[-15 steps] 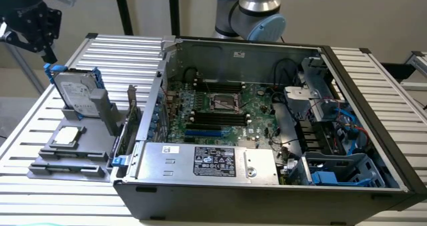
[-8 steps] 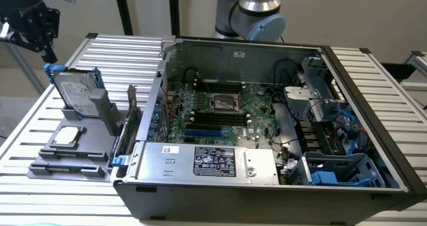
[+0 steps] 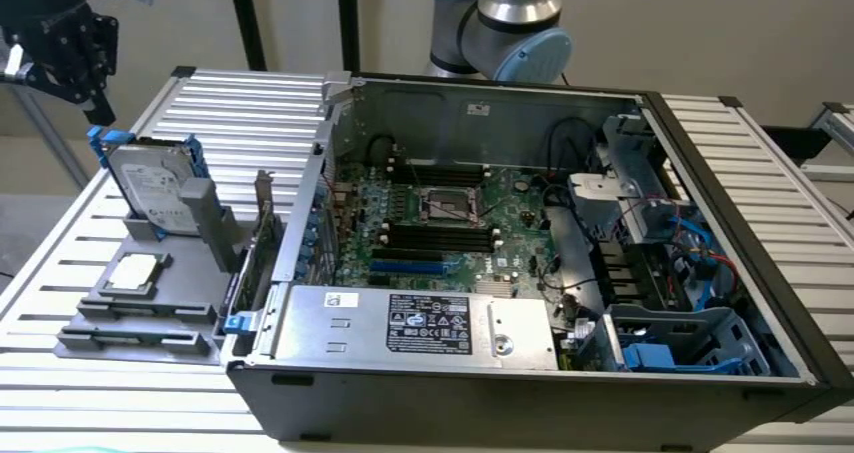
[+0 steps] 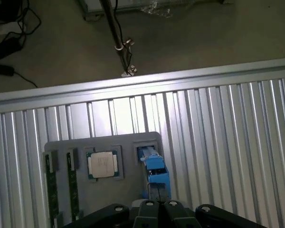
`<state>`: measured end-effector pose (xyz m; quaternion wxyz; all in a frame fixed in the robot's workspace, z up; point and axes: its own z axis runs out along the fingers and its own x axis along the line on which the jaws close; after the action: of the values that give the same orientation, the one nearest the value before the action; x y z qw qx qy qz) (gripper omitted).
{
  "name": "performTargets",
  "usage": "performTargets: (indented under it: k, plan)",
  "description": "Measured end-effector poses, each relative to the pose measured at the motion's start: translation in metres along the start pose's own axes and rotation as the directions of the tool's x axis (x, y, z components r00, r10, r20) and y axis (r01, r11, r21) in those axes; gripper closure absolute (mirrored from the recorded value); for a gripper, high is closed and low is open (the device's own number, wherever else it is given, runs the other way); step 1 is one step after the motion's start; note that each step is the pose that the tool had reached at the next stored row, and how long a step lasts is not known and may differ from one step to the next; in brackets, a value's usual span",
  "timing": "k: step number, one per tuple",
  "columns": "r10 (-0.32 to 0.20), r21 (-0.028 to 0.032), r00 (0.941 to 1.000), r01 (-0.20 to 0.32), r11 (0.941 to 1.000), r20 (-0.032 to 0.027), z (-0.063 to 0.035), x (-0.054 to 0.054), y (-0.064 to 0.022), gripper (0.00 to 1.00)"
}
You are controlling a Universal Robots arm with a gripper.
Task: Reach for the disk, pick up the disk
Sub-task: 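Pick up the disk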
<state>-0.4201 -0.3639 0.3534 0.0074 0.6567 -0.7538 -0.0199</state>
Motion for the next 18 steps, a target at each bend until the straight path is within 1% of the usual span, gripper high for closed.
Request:
performTargets:
  k: [3,7,8,9,10,11,12,13,18]
  plan:
    - [0.000,0.0000,1.0000,0.000,1.0000,0.0000,0.0000,0.000,-0.0001,0.88]
    - [0.000,-0.0001,1.0000,0.000,1.0000,-0.0001,0.0002,0.000,-0.0010,0.64]
    - [0.000,-0.0002,1.0000,0.000,1.0000,-0.0001,0.0004,0.000,-0.0014,0.64]
    - [0.000,-0.0001,1.0000,0.000,1.0000,0.0000,0.0010,0.000,-0.0020,0.58]
    - [0.000,-0.0001,1.0000,0.000,1.0000,0.0000,0.0017,0.000,-0.0022,0.58]
    - [0.000,-0.0002,1.0000,0.000,1.0000,0.0000,0.0030,0.000,-0.0024,0.53]
    - [0.000,-0.0001,1.0000,0.000,1.0000,-0.0001,0.0048,-0.001,-0.0025,0.53]
    - [0.000,-0.0002,1.0000,0.000,1.0000,-0.0001,0.0066,-0.001,-0.0026,0.46]
    - [-0.002,0.0008,1.0000,0.002,1.0000,0.0000,0.0157,-0.002,-0.0027,0.46]
